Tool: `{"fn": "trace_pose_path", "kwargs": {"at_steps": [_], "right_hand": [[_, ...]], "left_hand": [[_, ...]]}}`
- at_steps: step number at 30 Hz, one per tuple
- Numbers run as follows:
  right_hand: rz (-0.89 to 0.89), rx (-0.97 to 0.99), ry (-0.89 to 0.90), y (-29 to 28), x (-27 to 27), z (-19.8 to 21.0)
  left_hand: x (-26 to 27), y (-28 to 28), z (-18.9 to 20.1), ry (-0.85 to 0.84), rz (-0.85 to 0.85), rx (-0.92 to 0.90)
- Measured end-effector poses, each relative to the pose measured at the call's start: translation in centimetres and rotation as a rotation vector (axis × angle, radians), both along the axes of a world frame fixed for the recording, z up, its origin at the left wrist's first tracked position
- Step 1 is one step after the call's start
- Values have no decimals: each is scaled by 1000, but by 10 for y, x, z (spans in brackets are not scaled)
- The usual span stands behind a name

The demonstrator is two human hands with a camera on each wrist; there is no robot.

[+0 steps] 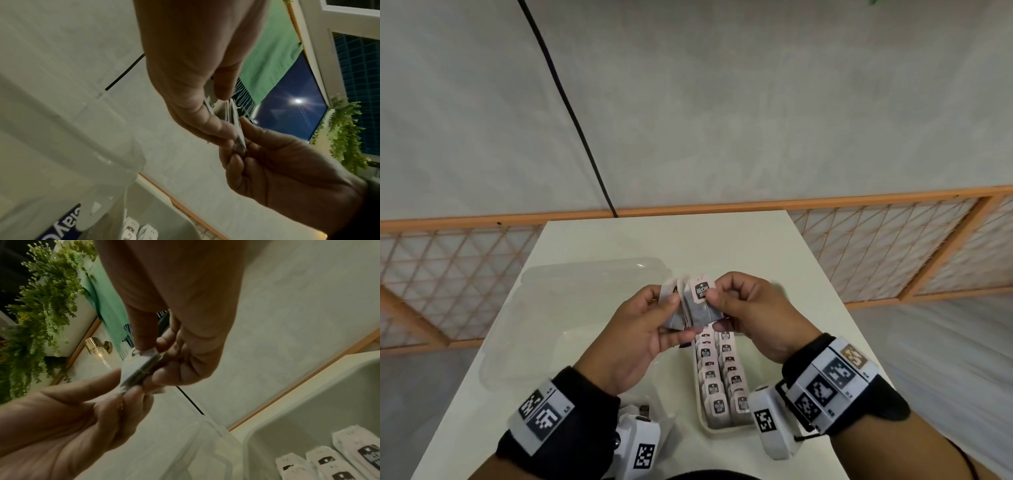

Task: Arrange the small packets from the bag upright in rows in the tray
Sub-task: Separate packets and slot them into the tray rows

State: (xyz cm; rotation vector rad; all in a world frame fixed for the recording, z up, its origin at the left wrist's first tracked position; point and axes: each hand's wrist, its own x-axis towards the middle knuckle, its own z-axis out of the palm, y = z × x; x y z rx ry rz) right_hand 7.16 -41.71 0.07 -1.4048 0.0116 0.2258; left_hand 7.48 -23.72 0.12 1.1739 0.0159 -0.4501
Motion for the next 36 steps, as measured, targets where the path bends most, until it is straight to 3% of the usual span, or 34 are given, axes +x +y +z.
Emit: {"fn": "trace_pose_path", "kwargs": {"at_steps": [4,11,15,18,20,23,27,31,34,36], "right_hand": [[-3,-80,-29,-1,3,-5],[90,79,14,-10,6,-6],[-116,87,38,-31,22,-13],[-343,-181,118,-55,43,-28],[-365,-478,173,-67,56,-39],[-131,-842,323,-76,70,-66],[28,-949,482,-74,76,-96],[204,-1250,554,-68,82,-116],[343,-1266,577,-80,110,-159],[379,-1362,620,-75,110,-152]], "left_hand": [[1,-1,-4,-32,-15,35],[5,-2,-10,-36,95,146],[8,1,-15,-24,188,174],[8,3,-17,-27,198,193],[8,3,-19,-27,198,203],[8,0,-20,-24,186,215],[8,0,-22,-25,176,239],[8,4,-21,-20,177,233],[7,5,-21,-19,172,240],[8,6,-22,-18,170,241]]}}
